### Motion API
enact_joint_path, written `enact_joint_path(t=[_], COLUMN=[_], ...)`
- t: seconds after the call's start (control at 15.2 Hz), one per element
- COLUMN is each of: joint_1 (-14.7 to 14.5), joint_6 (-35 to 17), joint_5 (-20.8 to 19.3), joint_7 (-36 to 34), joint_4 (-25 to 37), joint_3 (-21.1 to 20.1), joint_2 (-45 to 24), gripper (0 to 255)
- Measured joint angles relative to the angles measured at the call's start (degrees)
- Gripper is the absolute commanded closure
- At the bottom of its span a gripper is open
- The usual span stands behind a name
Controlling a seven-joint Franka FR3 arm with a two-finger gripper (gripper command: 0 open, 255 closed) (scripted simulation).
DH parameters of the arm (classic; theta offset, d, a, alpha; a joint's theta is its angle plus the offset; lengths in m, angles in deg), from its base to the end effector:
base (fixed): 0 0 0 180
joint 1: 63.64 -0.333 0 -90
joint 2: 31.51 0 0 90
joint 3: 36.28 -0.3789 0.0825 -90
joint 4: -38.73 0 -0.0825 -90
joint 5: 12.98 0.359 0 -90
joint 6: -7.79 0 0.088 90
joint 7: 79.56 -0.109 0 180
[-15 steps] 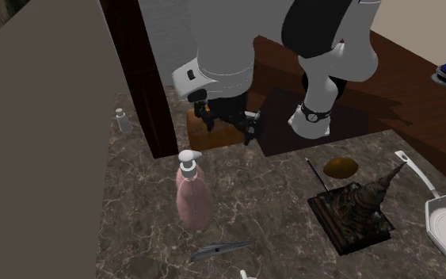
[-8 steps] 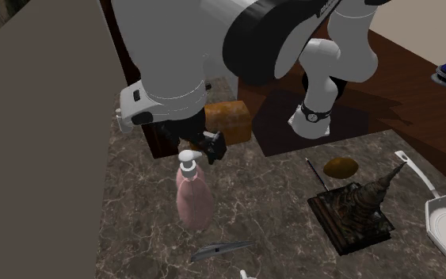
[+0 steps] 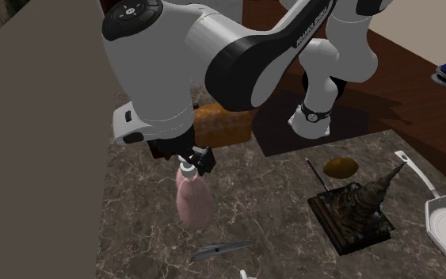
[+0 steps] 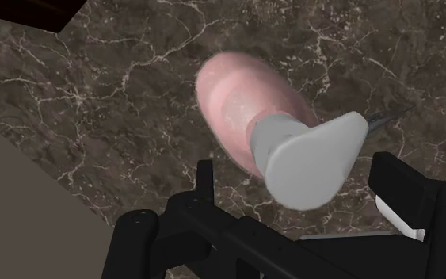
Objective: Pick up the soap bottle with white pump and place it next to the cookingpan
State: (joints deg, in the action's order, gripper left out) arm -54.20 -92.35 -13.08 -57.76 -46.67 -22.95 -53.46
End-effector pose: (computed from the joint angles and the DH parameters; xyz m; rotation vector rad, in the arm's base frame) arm 0.6159 -0.2303 0.5116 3.0956 -0.0081 -0.2182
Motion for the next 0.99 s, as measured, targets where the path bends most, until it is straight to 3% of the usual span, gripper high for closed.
enact_joint_path(t=[0.53, 0.59, 0.99], joint_1=[0.0, 0.0, 0.0], joint_6=[-1.1, -1.1, -1.1], joint_5=[0.0, 0.0, 0.0], joint_7=[0.0, 0.0, 0.0], joint_4=[-1.2, -1.2, -1.2], joint_3=[0.0, 0.0, 0.0], joint_2=[0.1, 0.1, 0.1], gripper=[0, 255, 255])
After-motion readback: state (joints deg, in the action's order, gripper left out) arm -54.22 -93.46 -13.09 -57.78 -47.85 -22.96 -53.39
